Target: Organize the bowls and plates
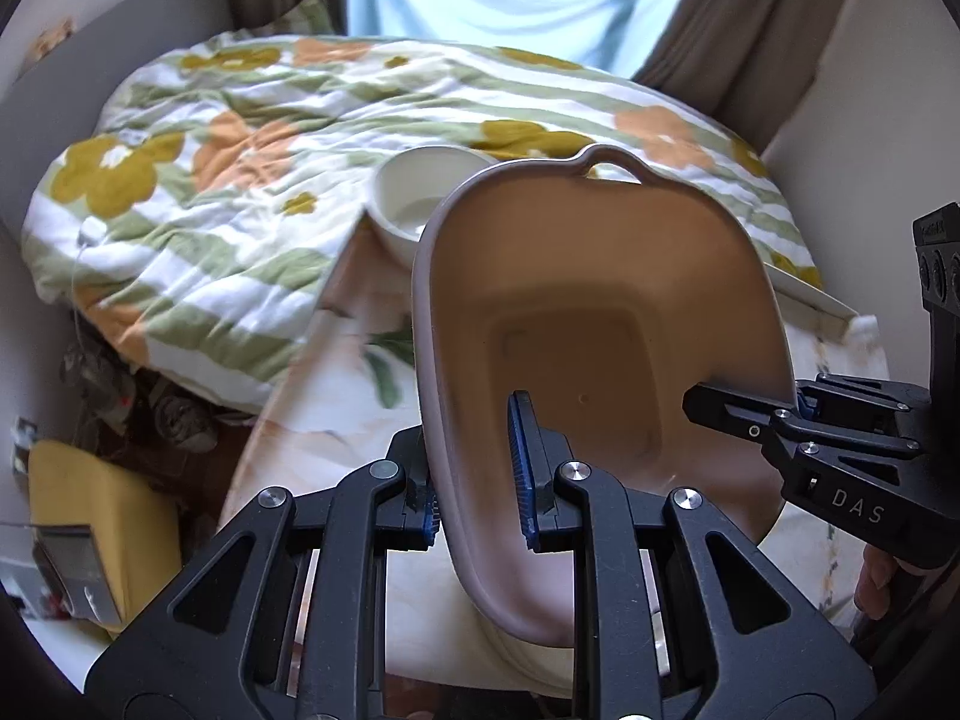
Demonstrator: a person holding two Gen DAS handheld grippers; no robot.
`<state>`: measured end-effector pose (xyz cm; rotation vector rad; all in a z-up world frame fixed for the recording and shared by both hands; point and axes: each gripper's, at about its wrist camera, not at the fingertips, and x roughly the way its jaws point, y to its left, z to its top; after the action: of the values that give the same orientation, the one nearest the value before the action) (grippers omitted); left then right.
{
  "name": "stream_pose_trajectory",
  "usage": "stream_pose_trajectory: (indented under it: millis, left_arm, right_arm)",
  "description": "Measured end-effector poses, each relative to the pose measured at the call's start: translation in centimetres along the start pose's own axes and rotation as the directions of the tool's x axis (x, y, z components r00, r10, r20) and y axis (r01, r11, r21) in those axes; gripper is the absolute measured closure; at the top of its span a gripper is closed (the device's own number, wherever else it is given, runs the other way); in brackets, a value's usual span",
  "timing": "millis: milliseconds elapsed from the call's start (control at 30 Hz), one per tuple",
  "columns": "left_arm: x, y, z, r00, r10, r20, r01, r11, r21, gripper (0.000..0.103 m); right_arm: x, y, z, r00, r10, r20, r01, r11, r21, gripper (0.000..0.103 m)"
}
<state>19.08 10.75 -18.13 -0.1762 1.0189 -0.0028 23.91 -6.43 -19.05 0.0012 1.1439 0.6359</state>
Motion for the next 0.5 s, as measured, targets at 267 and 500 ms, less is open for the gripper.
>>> stream_pose_trajectory:
  millis: [267, 500]
  left_arm:
    - [-1.1, -11.0, -3.6, 0.997, -0.077, -0.018, 0.078, 0.992, 0.103, 0.086]
    - [0.0, -19.9, -6.8, 0.988, -0.141, -0.057, 0.149, 0.97, 0.19, 0.086]
  right_arm:
    - [-7.1, -6.2, -5.5, 0.995, -0.081, 0.061, 0.076, 0.993, 0.087, 0.09]
    - [-11.0, -12.1, -10.5, 0.986, -0.147, 0.073, 0.131, 0.973, 0.19, 0.09]
